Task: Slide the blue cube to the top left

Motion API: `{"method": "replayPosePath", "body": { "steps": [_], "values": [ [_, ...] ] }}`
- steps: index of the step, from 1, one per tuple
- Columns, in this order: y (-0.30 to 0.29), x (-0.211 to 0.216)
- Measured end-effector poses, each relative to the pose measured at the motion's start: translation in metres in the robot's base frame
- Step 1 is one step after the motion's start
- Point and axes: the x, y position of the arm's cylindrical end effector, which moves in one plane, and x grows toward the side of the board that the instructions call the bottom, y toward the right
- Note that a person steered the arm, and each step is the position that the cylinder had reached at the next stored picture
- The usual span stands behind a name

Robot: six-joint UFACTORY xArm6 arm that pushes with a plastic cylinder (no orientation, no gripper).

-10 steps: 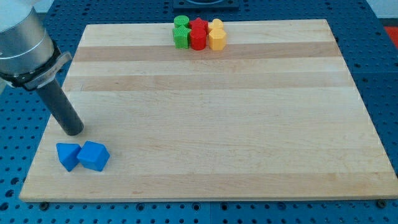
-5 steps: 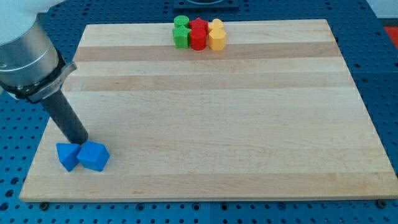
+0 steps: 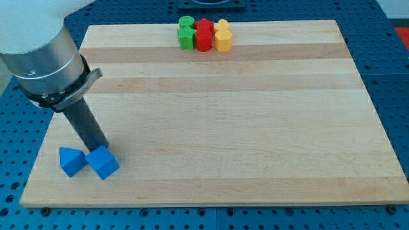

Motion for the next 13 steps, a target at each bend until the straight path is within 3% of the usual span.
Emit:
{"method": "replayPosePath", "body": {
  "steps": [4, 5, 6, 8, 10, 11, 13],
  "values": [
    [0.077, -0.015],
    [0.107, -0.01],
    [0.123, 0.021],
    [0.124, 0.076],
    [0.131, 0.061],
    [0.13, 0.081],
    [0.072, 0.088]
  ]
}}
